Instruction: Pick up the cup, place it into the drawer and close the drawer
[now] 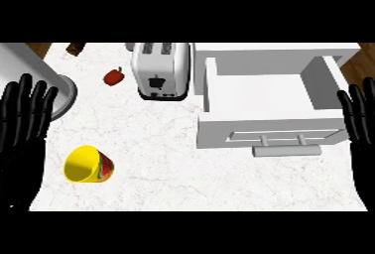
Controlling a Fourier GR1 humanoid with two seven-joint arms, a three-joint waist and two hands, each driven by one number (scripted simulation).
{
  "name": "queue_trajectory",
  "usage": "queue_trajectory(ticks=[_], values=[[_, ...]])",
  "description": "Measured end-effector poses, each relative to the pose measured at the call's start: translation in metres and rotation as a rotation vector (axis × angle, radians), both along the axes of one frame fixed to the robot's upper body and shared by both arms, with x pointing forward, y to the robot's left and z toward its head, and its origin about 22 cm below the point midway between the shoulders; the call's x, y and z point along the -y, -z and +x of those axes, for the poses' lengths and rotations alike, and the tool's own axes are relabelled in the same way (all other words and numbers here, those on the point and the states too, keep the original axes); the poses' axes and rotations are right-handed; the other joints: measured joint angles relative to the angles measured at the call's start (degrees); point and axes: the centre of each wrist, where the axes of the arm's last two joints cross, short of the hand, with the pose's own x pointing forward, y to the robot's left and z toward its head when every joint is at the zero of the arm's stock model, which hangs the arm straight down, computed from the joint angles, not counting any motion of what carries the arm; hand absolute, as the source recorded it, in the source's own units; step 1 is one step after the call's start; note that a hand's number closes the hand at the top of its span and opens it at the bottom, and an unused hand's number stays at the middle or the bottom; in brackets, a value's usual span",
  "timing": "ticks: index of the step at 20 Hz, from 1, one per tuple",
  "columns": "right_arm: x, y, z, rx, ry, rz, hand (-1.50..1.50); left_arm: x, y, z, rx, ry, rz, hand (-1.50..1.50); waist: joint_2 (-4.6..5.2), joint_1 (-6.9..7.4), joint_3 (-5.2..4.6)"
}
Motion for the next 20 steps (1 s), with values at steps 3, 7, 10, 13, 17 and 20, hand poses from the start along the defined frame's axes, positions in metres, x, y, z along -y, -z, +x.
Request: queue_trajectory(ticks=[3,7,10,13,17,20], values=[[-0.001,0.000,0.002,0.008,0.004,0.000,-1.50,-0.010,-0.001,0.005,0.002,0.124,0.001,-1.50,0.07,0.92,0.46],[-0.005,0.000,0.002,-0.009,-0.032,0.002,-1.50,-0.023,0.008,-0.002,-0.058,0.377,-0.022,-1.50,0.10,1.95,0.64],[-0.011,0.005,0.005,-0.074,-0.088,-0.013,-1.50,-0.044,0.023,0.000,-0.175,0.465,-0.094,-1.50,0.25,2.24,0.73],[-0.009,0.001,0.013,-0.105,-0.118,-0.023,-1.50,-0.075,0.034,0.004,-0.244,0.517,-0.144,-1.50,0.27,2.22,0.79],[-0.011,0.006,0.027,-0.130,-0.142,-0.027,-1.50,-0.104,0.048,0.019,-0.299,0.532,-0.158,-1.50,0.23,1.97,0.87],[-0.009,0.001,0.037,-0.134,-0.150,-0.034,-1.50,-0.118,0.065,0.027,-0.334,0.514,-0.147,-1.50,0.21,1.87,0.91]])
